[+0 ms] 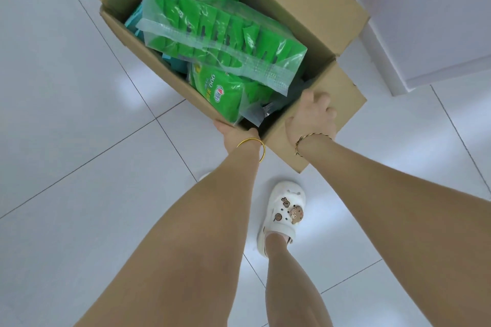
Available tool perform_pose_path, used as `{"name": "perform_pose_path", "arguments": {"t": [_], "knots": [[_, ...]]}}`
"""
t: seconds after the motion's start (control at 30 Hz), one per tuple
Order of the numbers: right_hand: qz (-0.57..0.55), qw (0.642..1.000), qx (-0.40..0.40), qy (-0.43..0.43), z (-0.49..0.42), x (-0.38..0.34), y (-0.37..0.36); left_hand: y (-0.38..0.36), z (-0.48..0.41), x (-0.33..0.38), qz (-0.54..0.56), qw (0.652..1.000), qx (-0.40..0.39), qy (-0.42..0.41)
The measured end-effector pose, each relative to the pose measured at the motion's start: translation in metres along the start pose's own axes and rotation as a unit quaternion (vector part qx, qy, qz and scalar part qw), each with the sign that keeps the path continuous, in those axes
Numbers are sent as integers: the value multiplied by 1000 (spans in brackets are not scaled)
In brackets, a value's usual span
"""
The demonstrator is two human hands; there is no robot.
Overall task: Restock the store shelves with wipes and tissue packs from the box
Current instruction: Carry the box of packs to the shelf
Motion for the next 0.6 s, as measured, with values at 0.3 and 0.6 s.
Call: {"name": "perform_pose_path", "arguments": {"t": [0.3,0.6], "knots": [[-9,997,68,26,25,-4,-10,68,-32,-20,-1,993,3,-122],[14,988,116,105,28,-50,-36,160,-64,-28,-124,971,51,-200]]}}
Point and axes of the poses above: each hand's wrist, its own z-axis away from the middle knuckle, its own y-axis out of the back of the hand, x = y × z, the point moved 7 cm from there along -z, towards the middle knuckle, and after that the axes turned 9 degrees about -y, right-handed, at the moved point
